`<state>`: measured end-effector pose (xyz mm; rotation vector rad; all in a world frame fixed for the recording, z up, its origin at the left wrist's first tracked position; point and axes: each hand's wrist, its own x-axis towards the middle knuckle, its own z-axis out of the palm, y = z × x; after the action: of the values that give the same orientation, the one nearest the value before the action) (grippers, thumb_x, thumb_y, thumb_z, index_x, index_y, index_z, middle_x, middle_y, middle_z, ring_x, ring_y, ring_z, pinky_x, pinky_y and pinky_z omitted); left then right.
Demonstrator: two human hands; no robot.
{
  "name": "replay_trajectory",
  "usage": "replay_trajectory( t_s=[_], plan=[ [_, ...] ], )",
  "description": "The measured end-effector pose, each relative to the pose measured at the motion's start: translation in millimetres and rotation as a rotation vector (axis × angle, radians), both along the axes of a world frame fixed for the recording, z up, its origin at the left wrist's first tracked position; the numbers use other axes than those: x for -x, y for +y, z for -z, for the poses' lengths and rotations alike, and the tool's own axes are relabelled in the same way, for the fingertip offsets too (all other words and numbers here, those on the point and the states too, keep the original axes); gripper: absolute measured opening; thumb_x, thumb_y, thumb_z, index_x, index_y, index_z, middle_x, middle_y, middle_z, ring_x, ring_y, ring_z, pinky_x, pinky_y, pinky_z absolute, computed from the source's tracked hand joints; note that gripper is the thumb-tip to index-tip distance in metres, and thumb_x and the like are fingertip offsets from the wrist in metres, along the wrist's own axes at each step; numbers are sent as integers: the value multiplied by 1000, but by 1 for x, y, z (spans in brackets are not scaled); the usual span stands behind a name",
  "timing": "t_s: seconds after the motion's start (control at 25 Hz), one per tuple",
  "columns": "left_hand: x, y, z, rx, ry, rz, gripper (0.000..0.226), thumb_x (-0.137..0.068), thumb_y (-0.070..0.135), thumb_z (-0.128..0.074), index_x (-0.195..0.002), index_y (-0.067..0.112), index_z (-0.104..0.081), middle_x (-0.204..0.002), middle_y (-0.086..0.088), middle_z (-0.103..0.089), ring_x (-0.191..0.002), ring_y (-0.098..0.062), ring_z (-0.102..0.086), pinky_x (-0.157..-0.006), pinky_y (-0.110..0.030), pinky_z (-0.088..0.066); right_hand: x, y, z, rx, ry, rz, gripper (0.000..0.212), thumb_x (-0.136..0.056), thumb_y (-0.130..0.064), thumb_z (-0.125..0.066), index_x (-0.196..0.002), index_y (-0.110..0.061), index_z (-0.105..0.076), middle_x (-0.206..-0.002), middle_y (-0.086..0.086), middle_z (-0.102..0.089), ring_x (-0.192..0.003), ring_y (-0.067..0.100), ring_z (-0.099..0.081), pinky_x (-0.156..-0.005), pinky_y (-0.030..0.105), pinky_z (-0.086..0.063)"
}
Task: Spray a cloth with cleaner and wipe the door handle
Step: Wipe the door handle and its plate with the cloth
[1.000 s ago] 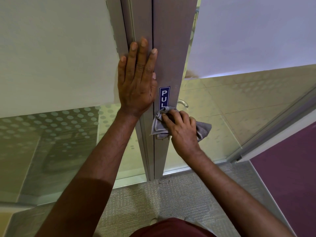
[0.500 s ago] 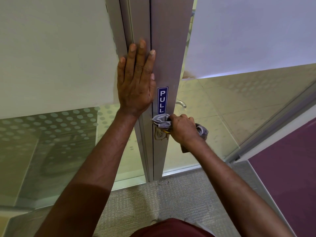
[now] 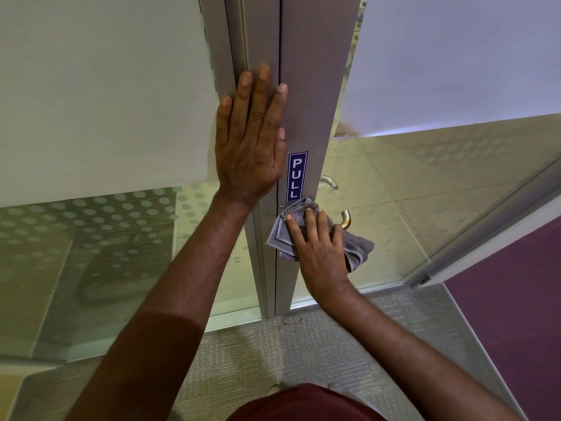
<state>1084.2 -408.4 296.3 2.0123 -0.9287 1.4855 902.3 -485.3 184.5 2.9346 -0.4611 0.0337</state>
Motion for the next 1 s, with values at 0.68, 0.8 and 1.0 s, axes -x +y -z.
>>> replay_trajectory(
  t_s=[0.68,0.8,1.0],
  plan=[
    [-2,-2,2,13,-29,-4,53,-106,23,-50,-158,11,-44,-159,-21,-47,-153,-35,-28,-135,-38,-2,-28,-12,19,32,-155,51,45,-97,-41,-64,-125,-9,-50,-114,15,-61,-106,33,-58,-99,54,-43],
    [-2,-1,2,12,-31,-9,53,-106,23,-51,-157,11,-45,-159,-21,-48,-152,-36,-30,-135,-38,-1,-27,-22,18,53,-172,-32,50,-94,-45,-66,-126,-10,-51,-112,14,-62,-101,31,-58,-93,51,-45],
    [-1,0,2,7,-35,-8,53,-106,23,-51,-157,11,-47,-159,-21,-50,-152,-36,-32,-134,-38,-3,-6,-47,25,187,-194,-219,64,-86,-15,-73,-143,-7,-45,-122,17,-59,-110,36,-56,-94,54,-43]
  ],
)
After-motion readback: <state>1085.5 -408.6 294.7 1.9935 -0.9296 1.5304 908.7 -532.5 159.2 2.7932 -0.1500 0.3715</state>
